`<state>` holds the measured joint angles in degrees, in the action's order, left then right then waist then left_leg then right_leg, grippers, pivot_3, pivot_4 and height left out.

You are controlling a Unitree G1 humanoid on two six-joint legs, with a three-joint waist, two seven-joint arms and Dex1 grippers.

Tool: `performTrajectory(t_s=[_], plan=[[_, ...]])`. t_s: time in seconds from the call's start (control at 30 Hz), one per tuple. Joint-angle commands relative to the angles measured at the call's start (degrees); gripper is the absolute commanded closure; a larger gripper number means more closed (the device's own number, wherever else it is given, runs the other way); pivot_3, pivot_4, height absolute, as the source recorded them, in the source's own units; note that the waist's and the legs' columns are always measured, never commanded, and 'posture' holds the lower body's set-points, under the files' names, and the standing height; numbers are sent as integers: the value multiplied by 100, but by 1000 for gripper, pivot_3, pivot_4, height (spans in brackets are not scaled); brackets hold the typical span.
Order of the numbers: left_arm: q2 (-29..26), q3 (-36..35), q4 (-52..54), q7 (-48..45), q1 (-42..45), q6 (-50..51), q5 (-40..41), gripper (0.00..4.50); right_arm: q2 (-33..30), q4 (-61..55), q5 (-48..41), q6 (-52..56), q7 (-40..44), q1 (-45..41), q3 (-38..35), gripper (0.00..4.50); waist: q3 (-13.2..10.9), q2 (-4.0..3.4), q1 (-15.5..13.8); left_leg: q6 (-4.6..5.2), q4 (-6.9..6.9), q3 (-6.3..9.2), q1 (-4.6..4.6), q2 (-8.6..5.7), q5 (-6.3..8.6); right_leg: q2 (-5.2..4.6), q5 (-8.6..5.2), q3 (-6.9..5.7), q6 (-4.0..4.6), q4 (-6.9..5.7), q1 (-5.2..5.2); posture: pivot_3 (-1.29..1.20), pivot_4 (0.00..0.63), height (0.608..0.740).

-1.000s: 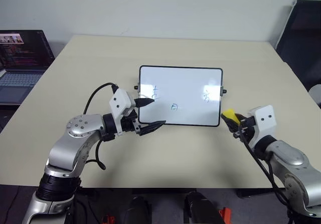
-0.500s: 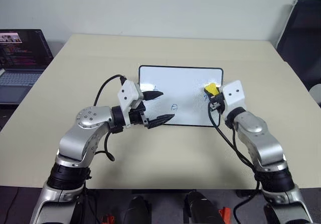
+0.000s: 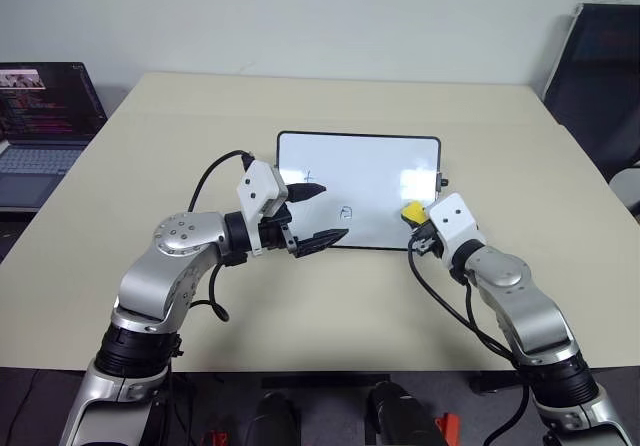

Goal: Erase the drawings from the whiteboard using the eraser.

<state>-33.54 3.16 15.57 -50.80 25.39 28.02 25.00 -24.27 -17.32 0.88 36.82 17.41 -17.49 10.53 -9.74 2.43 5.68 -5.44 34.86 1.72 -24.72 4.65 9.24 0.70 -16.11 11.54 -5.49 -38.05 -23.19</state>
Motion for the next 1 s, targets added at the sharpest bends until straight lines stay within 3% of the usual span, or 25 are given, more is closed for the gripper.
performTrajectory(t_s=[0.03,0.3,0.63,0.77,1.0], plan=[[9,-30,195,-27,22,-95,41,0,17,230,202,35,-122,-203,-59,3381,-1,1,26,5,1,0,0,-1,-3,0,0,2,0,1,-3,0,150,740],[10,-14,392,10,-185,44,115,0,243,976,584,-499,-548,-995,-182,3388,-5,2,91,27,2,-2,-1,-6,-18,-1,7,9,-1,0,-4,0,150,740],[-152,-295,243,32,-615,-132,39,0,-189,159,542,-74,445,-334,316,3389,-3,4,96,23,-44,-2,-4,-2,-15,3,7,6,-5,5,-7,0,150,740],[-203,-414,172,25,-737,-208,43,0,-131,163,637,-349,236,-426,87,3389,-5,5,95,23,-23,-2,-3,-4,-15,1,8,8,-3,5,-11,0,150,740],[-477,-1019,152,-32,-1189,-344,161,0,-105,-712,-350,-914,856,55,-703,3389,-13,7,84,21,-40,-7,-13,-5,-14,-3,7,8,-4,11,-15,0,150,740]])
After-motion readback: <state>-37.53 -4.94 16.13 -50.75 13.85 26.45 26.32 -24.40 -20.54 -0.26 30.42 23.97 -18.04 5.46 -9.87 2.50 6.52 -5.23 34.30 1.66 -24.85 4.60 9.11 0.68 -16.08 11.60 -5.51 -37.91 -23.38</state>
